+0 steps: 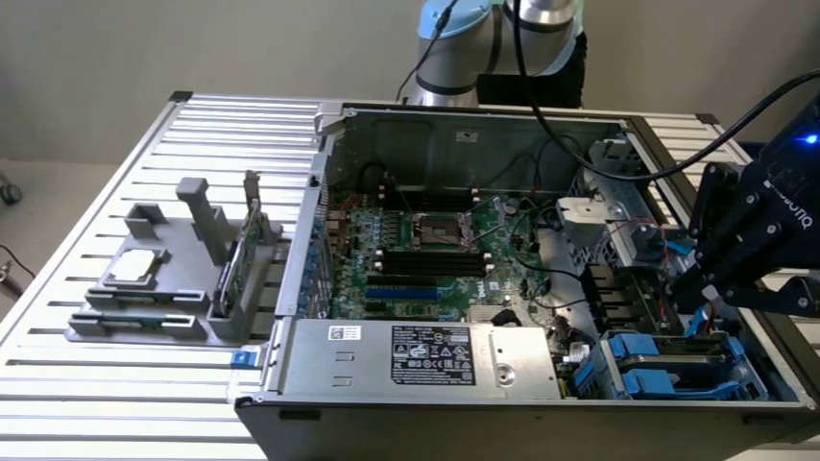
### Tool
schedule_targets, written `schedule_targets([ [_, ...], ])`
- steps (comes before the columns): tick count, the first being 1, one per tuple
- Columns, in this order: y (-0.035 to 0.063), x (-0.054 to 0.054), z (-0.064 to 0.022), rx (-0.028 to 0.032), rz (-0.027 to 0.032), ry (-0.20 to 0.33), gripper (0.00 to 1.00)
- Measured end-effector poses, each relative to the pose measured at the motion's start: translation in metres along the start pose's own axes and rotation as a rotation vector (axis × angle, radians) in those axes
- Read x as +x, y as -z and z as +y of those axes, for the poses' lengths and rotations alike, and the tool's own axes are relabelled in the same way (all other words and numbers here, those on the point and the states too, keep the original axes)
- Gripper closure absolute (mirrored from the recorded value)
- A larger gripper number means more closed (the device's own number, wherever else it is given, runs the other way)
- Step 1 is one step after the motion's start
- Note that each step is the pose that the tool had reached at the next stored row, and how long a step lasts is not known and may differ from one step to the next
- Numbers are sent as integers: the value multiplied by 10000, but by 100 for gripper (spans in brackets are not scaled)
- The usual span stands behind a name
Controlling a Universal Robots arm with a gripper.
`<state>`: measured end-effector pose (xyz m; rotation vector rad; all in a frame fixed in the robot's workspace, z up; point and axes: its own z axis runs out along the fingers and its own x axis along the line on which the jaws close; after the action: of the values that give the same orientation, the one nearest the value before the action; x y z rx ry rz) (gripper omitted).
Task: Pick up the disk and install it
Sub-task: 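Insert the first disk wire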
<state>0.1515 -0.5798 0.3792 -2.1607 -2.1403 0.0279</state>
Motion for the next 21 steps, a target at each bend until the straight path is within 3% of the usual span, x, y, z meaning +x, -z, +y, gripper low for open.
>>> schedule_targets([
  [4,55,-18,-4,0,1,0,82],
  [13,-49,-47,5,-1,57,5,82],
  [21,-51,-91,17,6,67,5,82],
])
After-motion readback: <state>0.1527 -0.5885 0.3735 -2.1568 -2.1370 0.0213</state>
